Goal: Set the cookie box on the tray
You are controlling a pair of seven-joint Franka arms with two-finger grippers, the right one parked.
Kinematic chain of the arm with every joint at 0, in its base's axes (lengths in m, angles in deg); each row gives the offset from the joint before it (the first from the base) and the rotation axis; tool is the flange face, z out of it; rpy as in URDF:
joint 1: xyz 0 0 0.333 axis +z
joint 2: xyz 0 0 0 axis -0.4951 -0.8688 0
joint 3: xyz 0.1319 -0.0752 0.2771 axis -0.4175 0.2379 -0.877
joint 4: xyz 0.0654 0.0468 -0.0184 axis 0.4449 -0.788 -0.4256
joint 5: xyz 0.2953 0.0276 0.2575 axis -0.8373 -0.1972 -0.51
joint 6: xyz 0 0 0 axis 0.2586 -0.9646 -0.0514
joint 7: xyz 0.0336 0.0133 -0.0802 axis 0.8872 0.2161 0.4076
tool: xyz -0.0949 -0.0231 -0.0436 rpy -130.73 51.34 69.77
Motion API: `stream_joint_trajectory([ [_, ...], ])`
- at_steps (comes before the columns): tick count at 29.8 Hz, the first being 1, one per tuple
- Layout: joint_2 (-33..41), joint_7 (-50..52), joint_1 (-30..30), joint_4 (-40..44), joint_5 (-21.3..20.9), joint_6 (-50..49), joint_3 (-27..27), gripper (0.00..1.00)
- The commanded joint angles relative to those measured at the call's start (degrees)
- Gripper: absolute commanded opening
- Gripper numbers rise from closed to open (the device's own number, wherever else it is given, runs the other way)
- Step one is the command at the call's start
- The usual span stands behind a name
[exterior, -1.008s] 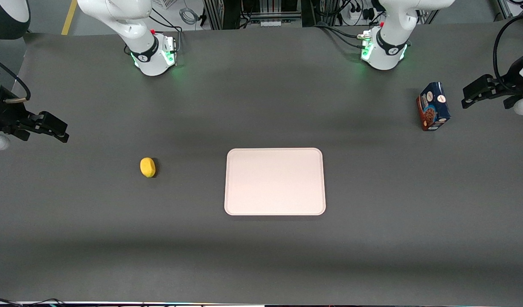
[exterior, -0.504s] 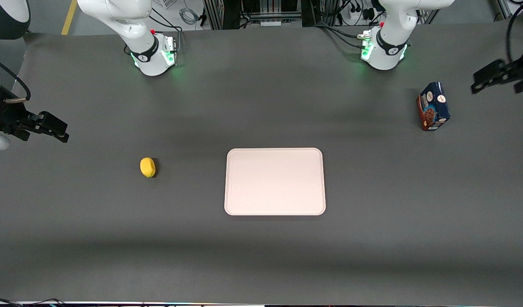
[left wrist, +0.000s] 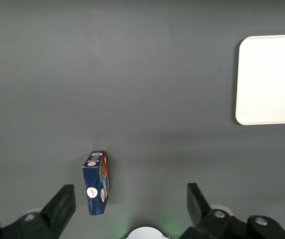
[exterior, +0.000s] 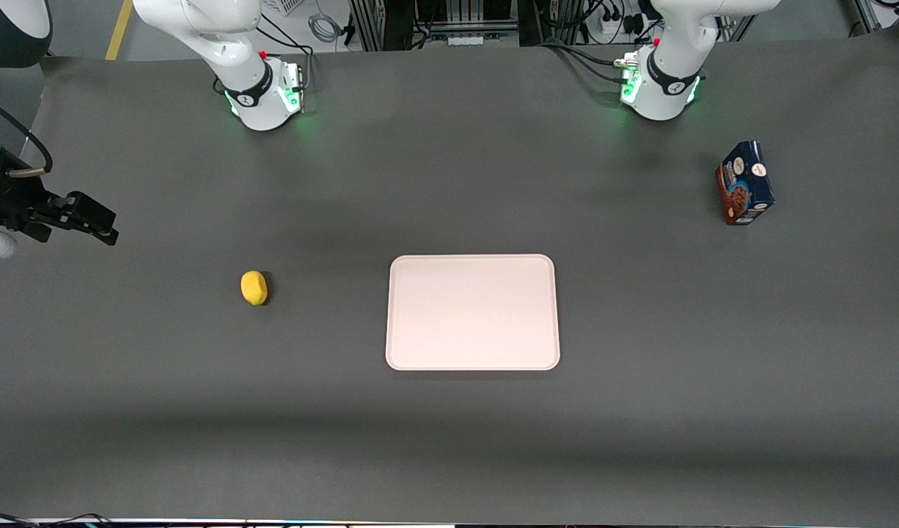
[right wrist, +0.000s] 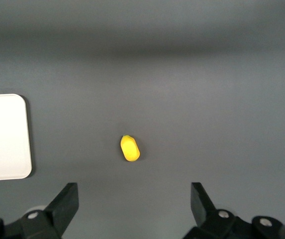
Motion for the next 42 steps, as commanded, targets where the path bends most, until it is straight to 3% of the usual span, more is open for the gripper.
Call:
stream_joint_trajectory([
  [1, 5.42, -0.51, -0.66, -12.81, -2.2, 6.02, 0.16, 1.0],
  [10, 18.25, 9.06, -0.57, -45.07, -3.25, 30.62, 0.25, 1.0],
  [17, 19.23, 10.74, 0.31, -58.53, -4.04, 44.52, -0.28, 1.0],
  [23, 19.05, 10.74, 0.92, -67.15, -4.3, 54.54, -2.21, 1.0],
  [27, 18.79, 10.74, 0.92, -69.97, -9.3, 58.15, -6.07, 1.0],
  [31, 18.79, 10.74, 0.92, -72.07, -11.6, 61.13, -8.89, 1.0],
  [42, 18.61, 15.93, 0.92, -77.79, -11.95, 66.76, -9.6, 1.0],
])
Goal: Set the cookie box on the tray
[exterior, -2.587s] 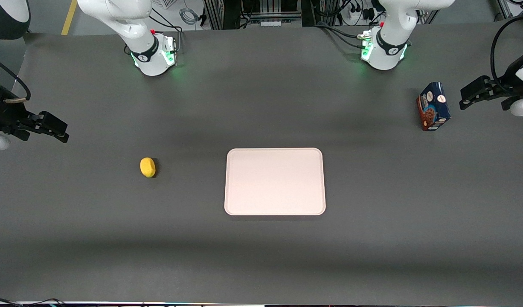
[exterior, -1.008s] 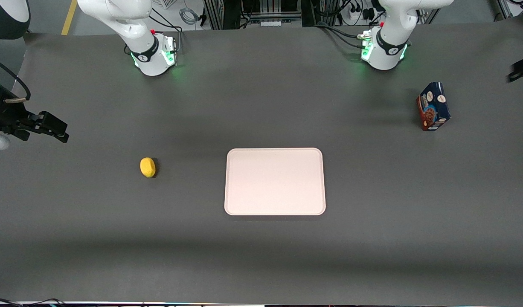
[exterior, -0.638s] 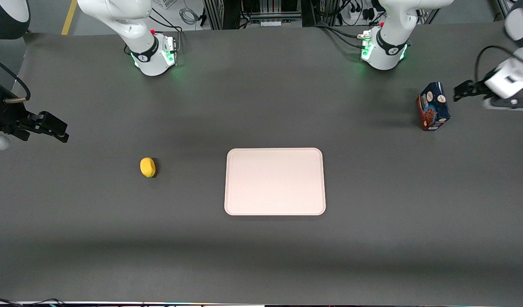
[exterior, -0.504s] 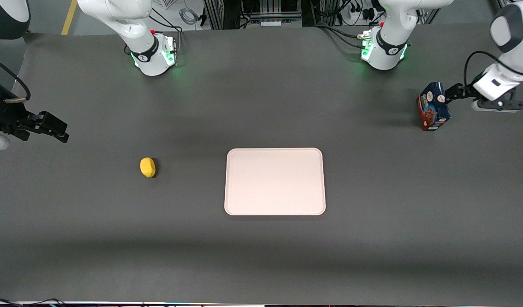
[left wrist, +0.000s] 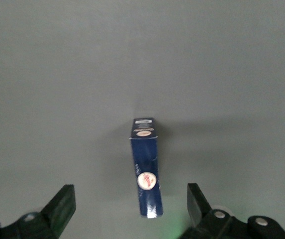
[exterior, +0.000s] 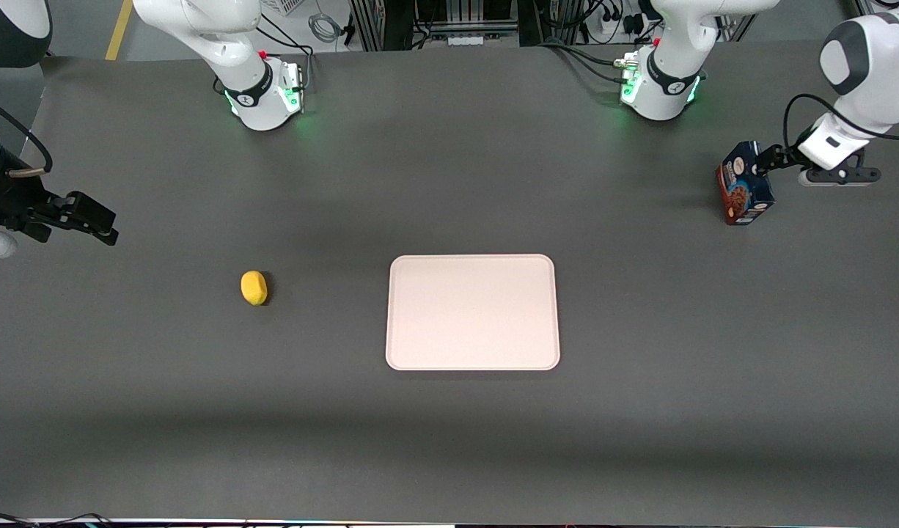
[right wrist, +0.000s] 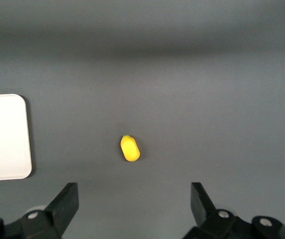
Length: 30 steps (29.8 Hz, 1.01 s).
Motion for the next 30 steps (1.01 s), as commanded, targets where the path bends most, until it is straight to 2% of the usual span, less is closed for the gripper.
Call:
stream_joint_trajectory([
  [1, 2.59, 3.84, -0.04, -3.97, -1.49, 3.29, -0.06, 1.0],
  [21, -0.48, 3.84, 0.49, -9.86, -1.75, 12.96, -0.32, 1.0],
  [30, -7.95, 3.14, 0.49, -10.39, -1.75, 21.4, -0.32, 0.98],
])
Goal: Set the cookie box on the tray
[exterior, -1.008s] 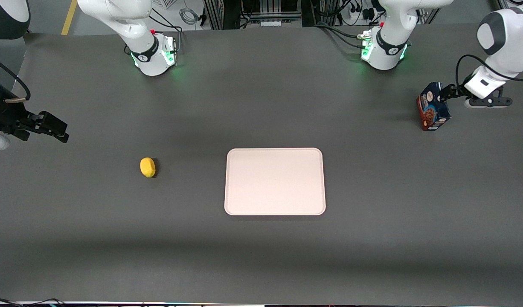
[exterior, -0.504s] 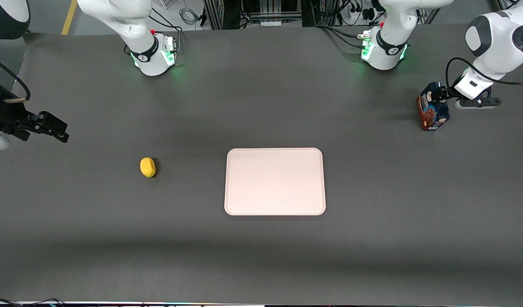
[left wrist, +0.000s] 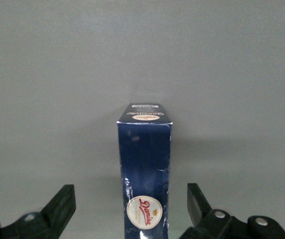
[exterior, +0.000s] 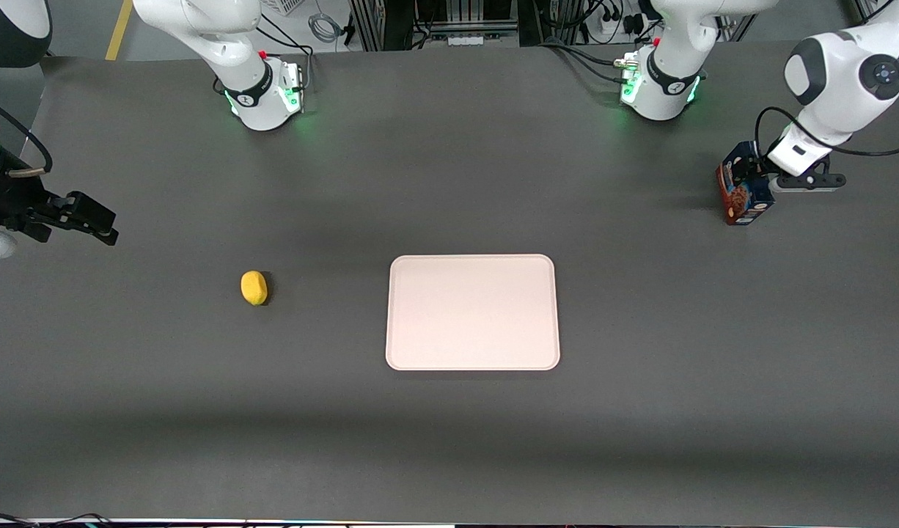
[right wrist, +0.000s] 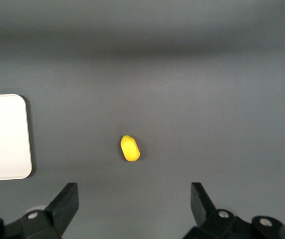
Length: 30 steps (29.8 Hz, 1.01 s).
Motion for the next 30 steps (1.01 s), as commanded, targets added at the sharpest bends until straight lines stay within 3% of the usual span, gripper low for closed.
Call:
stream_joint_trajectory([
  [1, -3.58, 0.97, 0.58, -3.75, -1.4, 7.84, -0.33, 0.96],
  [3, -4.2, 0.89, 0.49, -3.75, -1.4, 8.28, -0.33, 0.95],
  [9, -3.93, 0.8, 0.49, -3.67, -1.4, 7.49, -0.33, 0.77],
  [18, -1.74, 0.8, 0.49, -2.18, -1.58, 1.88, -0.33, 0.73],
  [24, 1.51, 0.8, 0.49, -1.56, -1.58, -3.14, -0.15, 0.54],
  [30, 1.6, 0.8, 0.49, -1.47, -1.58, -3.49, -0.15, 0.51],
])
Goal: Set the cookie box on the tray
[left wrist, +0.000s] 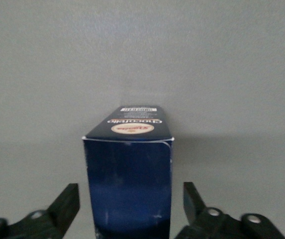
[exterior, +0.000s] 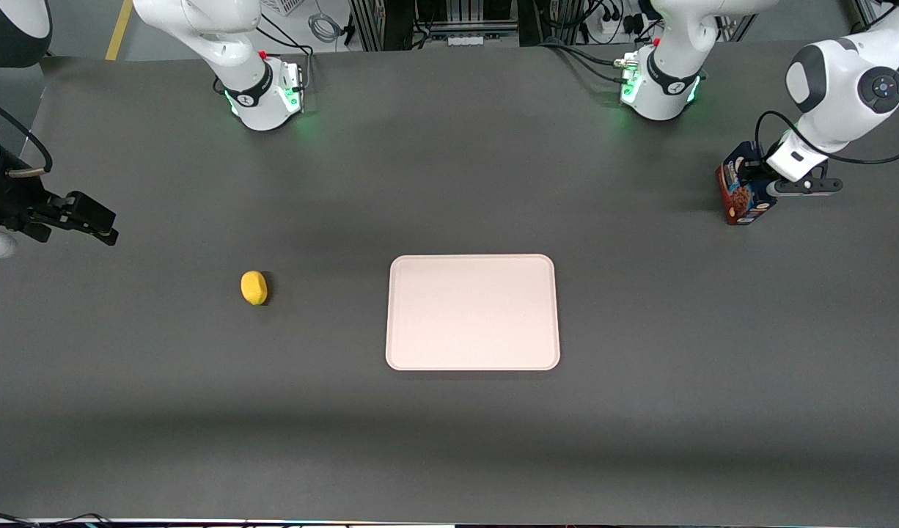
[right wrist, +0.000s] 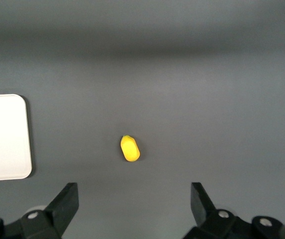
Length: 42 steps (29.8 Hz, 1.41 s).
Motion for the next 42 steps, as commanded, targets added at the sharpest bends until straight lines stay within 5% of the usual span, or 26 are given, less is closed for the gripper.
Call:
stream_joint_trajectory([
  [1, 3.79, 0.8, 0.49, -3.22, -1.34, 0.03, -0.18, 0.51],
  [11, 3.79, 0.8, 0.49, -1.82, -1.34, -1.9, 0.0, 0.39],
  [29, 4.84, 1.77, 0.31, 9.68, -0.29, -17.79, 6.23, 0.39],
  [42, 0.11, 6.06, -0.21, 36.48, 12.81, -40.2, 21.78, 0.37],
])
